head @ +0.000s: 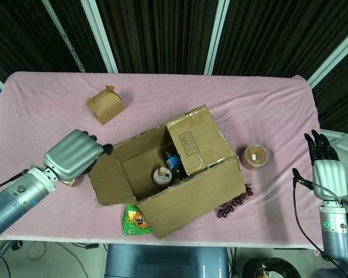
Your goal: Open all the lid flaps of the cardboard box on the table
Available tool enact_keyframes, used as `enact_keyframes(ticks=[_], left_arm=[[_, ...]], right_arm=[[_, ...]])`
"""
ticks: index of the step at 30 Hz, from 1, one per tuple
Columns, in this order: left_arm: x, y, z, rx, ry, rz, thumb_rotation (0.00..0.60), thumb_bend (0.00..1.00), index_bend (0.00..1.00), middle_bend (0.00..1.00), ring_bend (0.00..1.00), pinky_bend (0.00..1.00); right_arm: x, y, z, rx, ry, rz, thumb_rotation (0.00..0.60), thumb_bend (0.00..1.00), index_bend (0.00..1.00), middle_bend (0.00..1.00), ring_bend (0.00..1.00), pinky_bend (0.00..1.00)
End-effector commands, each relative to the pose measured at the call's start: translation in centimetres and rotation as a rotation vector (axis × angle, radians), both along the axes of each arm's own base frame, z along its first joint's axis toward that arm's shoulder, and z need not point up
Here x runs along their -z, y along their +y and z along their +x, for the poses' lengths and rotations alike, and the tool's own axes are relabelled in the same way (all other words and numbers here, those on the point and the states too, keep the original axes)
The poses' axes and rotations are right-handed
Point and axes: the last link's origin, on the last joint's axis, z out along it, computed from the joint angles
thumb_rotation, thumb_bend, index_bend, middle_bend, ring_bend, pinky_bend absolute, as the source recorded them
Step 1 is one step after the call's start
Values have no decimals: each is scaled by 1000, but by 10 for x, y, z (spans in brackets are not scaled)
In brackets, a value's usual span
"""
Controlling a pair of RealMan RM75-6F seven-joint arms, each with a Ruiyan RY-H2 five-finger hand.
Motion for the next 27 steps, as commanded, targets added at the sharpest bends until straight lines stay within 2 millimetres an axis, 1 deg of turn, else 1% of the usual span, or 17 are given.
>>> enact_keyframes(ticks=[1,3,5,8,10,11,14,17,19,20,23,26,27], left_arm=[[-7,-9,-17,-36,-5,11,600,858,340,603,456,529],[-9,-11,-25,-50,-13,18,600,829,338,601,455,527],[-12,-14,-34,-65,-27,29,600,773,333,594,449,521],[-15,-16,-47,-87,-60,50,600,709,310,561,420,477],[-18,-18,-60,-107,-92,72,600,610,245,451,326,377],[-18,-19,-66,-115,-107,84,600,550,205,375,263,315],[-19,-26,-86,-149,-191,139,600,426,147,236,149,196],[-17,-36,-110,-178,-277,220,600,335,92,111,50,110],[-16,-43,-124,-173,-301,286,600,294,49,49,11,68],[-14,-49,-135,-163,-309,336,600,272,26,27,0,49],[-8,-62,-159,-141,-325,455,600,232,3,4,0,35],[-2,-74,-178,-129,-334,543,600,226,0,0,0,17],[3,-81,-188,-131,-333,580,600,224,0,0,0,11]], right_arm=[[0,0,0,1,-3,2,600,319,0,0,0,224],[1,1,0,2,-1,5,600,319,0,0,0,224],[2,1,0,4,2,9,600,319,0,0,0,224],[2,1,0,10,0,12,600,319,0,0,0,224],[2,1,0,10,2,11,600,319,0,0,0,224],[2,1,0,9,3,11,600,319,0,0,0,224],[1,1,1,6,6,13,600,319,0,0,0,224],[-1,1,4,-8,16,6,600,318,0,0,0,224],[-3,1,7,-20,22,1,600,318,0,0,0,224],[-4,1,9,-28,26,-1,600,318,0,0,0,224],[-7,1,14,-45,36,-3,600,319,0,0,0,224],[-9,1,21,-69,53,2,600,319,0,0,0,224],[-10,1,25,-82,62,10,600,319,0,0,0,224]])
